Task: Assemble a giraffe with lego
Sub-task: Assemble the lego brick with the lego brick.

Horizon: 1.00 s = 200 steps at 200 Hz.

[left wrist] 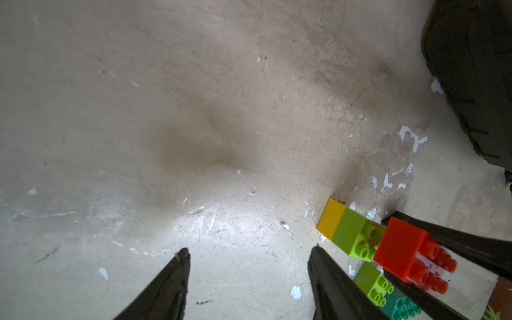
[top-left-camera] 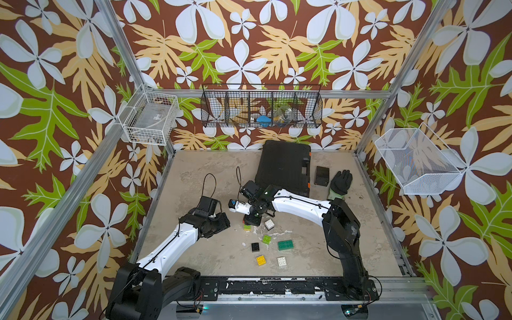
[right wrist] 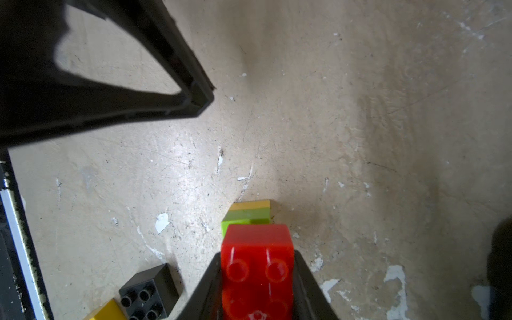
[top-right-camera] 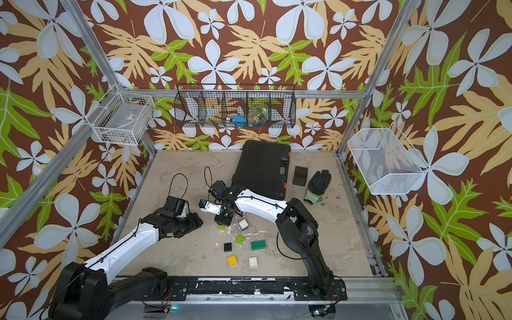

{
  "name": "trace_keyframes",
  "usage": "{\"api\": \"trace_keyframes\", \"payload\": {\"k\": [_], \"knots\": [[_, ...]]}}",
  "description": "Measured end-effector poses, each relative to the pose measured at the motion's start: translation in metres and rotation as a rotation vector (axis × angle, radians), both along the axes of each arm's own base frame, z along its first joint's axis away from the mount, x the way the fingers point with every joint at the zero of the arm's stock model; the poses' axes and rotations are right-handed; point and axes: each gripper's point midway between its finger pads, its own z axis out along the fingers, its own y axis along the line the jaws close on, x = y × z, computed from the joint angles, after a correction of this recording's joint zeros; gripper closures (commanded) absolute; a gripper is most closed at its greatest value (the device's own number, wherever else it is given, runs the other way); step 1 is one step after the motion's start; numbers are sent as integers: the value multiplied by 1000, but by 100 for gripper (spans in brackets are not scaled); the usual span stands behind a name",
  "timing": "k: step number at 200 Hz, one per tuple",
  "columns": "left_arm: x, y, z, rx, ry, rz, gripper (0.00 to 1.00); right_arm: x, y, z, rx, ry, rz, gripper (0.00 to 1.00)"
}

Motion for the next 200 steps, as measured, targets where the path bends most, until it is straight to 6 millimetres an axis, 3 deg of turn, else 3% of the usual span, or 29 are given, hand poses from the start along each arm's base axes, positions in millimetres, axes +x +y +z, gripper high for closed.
{"api": "trace_keyframes", "payload": {"k": [200], "knots": [[3,7,-6,27,5,25,31,-13,-1,-6,3,39,19,77]]}}
